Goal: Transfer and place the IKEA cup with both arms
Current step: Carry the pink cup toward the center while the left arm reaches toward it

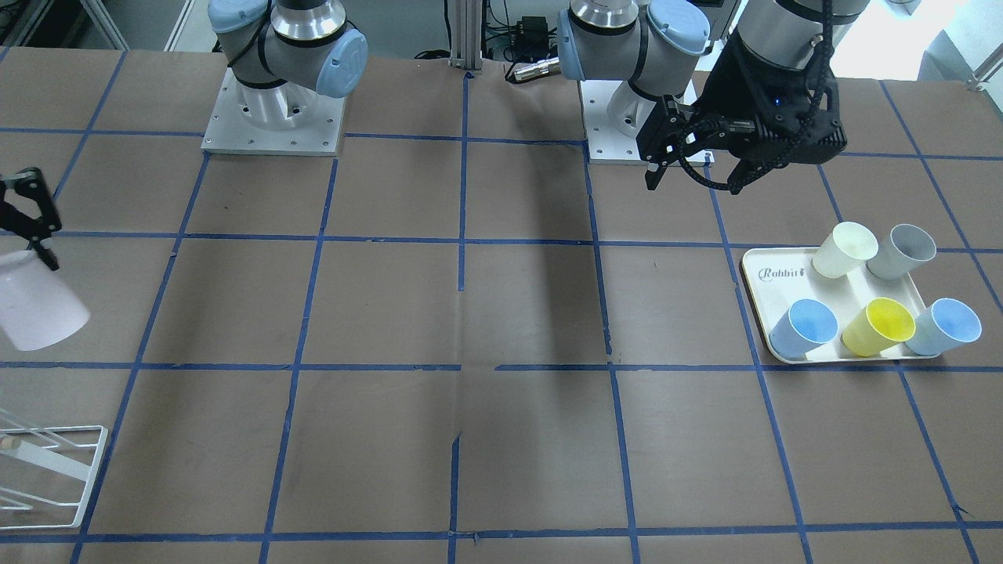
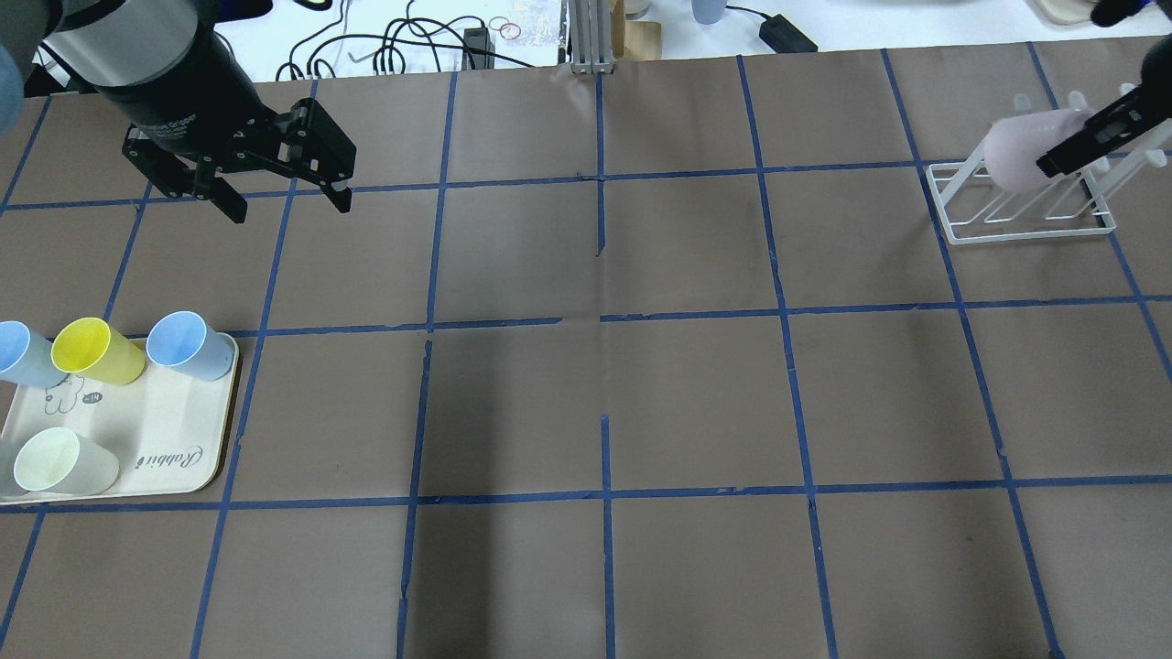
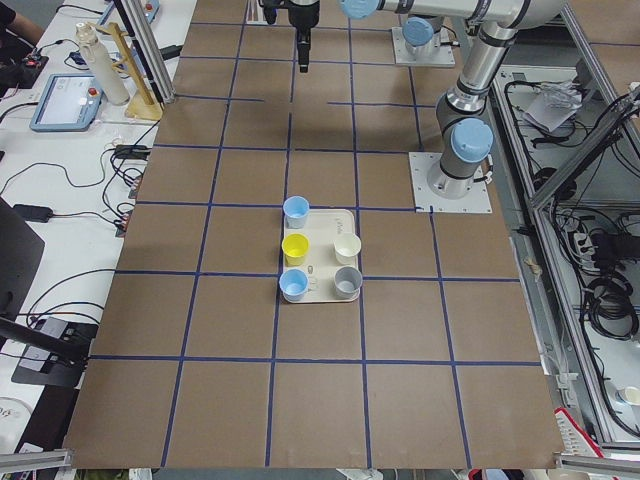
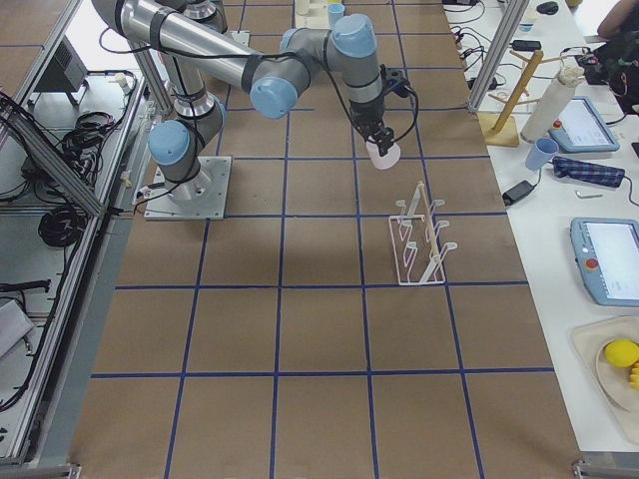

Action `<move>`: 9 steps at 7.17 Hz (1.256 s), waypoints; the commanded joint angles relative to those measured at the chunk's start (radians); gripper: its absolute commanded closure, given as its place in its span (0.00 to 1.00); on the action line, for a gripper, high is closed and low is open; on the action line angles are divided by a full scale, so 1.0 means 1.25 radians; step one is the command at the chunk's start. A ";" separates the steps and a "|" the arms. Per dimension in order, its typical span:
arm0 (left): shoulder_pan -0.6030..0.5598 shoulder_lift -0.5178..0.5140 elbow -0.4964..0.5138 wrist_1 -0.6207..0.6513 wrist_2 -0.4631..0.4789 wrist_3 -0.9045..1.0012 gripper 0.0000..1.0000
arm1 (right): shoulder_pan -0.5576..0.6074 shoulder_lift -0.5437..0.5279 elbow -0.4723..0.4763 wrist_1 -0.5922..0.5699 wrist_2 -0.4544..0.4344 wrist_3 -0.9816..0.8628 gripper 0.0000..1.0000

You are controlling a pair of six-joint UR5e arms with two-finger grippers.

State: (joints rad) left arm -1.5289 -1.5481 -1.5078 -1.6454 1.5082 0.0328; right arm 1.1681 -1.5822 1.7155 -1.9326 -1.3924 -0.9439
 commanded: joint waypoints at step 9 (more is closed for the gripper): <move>0.236 0.031 -0.237 -0.241 -0.834 0.229 0.00 | 0.098 -0.044 0.011 0.704 0.955 0.238 1.00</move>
State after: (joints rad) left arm -1.1991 -1.5110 -1.7540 -1.9445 0.6093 0.3171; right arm 1.2823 -1.6375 1.7271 -1.1677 -0.2482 -0.6452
